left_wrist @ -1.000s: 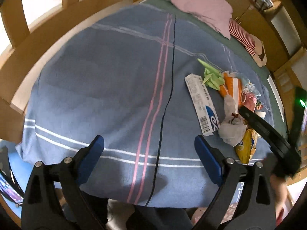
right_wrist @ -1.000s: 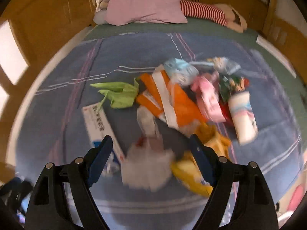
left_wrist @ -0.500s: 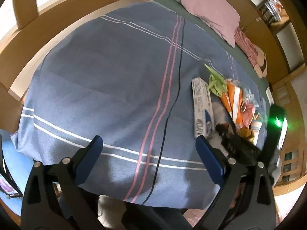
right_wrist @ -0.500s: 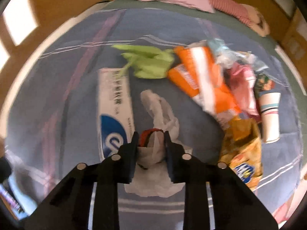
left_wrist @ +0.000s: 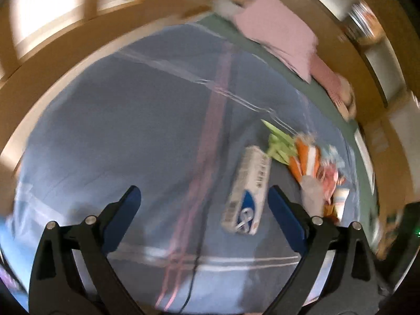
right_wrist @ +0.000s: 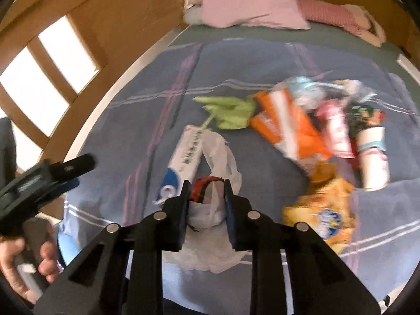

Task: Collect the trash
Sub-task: 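Grasp the white-and-blue ointment box with the left tool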

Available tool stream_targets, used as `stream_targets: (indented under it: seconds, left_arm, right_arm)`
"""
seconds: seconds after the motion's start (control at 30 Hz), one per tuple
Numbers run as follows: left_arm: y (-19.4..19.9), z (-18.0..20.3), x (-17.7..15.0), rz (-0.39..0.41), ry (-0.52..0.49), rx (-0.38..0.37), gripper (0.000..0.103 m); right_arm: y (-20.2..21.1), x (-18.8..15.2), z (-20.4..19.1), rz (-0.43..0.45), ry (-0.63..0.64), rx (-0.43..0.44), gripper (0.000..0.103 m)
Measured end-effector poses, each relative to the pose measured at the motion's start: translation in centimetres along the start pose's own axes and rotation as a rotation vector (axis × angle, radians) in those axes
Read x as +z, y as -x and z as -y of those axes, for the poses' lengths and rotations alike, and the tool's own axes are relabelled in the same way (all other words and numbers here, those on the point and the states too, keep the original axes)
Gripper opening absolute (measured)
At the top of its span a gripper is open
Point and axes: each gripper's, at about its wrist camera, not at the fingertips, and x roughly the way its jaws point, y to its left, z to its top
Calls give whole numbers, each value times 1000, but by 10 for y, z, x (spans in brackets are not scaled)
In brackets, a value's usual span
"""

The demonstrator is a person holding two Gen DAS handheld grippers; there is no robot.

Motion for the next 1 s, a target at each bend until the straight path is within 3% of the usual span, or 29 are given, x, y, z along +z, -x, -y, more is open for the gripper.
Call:
stream_targets:
  seconds: [0.17, 0.33, 0.37, 0.43, 0.47, 0.5, 0.57, 0.7, 0.83, 1.0]
  left_arm:
    - [-73, 55, -12, -158, -206, 4, 97]
    - [-110, 87, -32, -162, -385, 69, 94]
    - [-112, 90, -32, -157, -406, 91, 90]
    - [-112, 98, -37, -135, -467, 149, 65]
    - [-110, 99, -36, -129, -477, 153, 58]
    - [-108, 100, -37, -125, -478, 149, 47]
    - [-103, 97, -36, -128, -459, 131, 42]
    - [-89, 87, -36, -129, -407, 118, 41]
    - [-59, 74, -31, -71, -364, 138, 41]
    - [-12, 57, -28, 13, -291, 118, 41]
  right_arm:
    - [34, -10, 20, 25, -69, 1, 25]
    - [77, -33, 34, 100, -63, -16, 25]
    - [80, -38, 36, 101, -60, -25, 25]
    - [84, -45, 42, 103, -71, -21, 25]
    - [85, -47, 44, 103, -77, -10, 25]
    - [84, -51, 45, 104, -83, 0, 25]
    - [78, -55, 45, 84, -94, 16, 25]
    - [61, -54, 29, 62, -68, 34, 25]
    - [38, -50, 9, 59, -11, 5, 25]
    - [41, -55, -4, 83, 9, 12, 25]
